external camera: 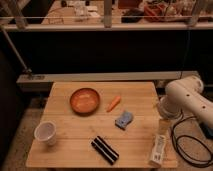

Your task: Move the arm in a circular motion

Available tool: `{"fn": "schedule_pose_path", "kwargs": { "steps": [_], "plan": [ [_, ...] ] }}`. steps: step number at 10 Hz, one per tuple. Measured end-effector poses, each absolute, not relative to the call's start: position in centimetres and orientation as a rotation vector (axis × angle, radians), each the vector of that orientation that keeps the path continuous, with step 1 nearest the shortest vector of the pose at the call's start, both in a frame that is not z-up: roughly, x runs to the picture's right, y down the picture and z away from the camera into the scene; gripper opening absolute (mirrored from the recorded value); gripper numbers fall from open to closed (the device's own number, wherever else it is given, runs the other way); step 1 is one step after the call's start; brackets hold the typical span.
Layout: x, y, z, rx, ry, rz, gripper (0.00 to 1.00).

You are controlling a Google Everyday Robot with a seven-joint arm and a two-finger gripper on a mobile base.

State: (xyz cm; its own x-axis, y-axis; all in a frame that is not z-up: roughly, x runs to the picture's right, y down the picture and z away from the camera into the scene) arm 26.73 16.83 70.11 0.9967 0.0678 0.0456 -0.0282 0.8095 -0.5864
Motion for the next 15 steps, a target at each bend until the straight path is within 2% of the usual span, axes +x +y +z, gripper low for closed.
{"fn": "schedule_pose_path", "kwargs": {
  "steps": [9, 11, 15],
  "plan": [
    [5.2, 19.1, 67.0, -0.676, -0.331, -0.302, 0.80],
    [0.4, 18.1, 68.1, -0.674, -0.382, -0.334, 0.80],
    [-3.3, 12.3, 74.6, -0.657, -0.368, -0.320, 0.80]
  ]
}}
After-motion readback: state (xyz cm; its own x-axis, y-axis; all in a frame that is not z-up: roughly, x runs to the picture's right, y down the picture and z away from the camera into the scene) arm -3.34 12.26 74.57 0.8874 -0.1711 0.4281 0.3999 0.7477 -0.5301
